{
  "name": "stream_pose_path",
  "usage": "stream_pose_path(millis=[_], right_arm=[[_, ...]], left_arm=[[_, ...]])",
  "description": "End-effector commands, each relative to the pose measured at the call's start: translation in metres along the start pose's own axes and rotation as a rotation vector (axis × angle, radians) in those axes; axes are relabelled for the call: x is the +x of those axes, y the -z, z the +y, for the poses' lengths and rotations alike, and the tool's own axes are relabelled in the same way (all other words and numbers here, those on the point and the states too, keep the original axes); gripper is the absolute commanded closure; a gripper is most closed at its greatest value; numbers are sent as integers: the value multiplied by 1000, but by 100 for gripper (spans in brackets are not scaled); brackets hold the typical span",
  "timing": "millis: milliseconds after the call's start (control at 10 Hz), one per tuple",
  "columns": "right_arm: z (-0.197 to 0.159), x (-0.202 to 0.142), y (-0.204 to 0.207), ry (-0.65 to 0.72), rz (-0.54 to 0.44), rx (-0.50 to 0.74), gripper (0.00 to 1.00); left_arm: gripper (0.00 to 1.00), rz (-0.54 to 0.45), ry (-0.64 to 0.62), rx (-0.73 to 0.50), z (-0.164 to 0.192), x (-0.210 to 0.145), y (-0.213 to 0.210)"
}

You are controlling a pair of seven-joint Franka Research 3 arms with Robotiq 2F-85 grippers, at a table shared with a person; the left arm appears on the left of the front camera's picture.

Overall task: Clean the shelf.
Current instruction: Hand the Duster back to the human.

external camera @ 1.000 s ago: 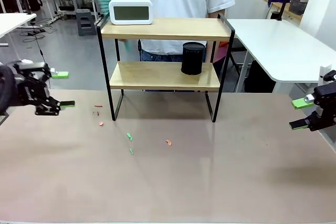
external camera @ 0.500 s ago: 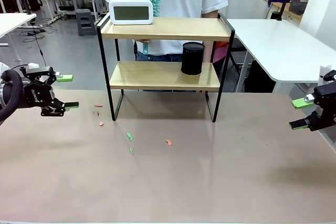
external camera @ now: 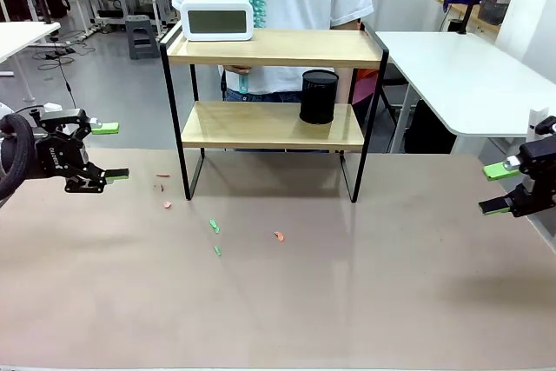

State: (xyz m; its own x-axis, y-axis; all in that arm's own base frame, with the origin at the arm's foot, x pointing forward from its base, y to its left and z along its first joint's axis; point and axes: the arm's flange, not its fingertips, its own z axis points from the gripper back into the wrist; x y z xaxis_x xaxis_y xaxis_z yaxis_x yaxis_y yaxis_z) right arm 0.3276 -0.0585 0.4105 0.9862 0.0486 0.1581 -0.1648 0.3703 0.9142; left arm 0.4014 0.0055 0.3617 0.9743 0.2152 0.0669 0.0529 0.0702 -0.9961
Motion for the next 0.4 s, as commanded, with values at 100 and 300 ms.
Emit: stream_pose_path(millis=[100, 300], right_arm=[[2, 1, -3, 8, 3, -3, 0], [2, 1, -3, 8, 3, -3, 0]], left_arm=[[0, -3, -6, 7, -2, -3, -2], [0, -3, -6, 7, -2, -3, -2]])
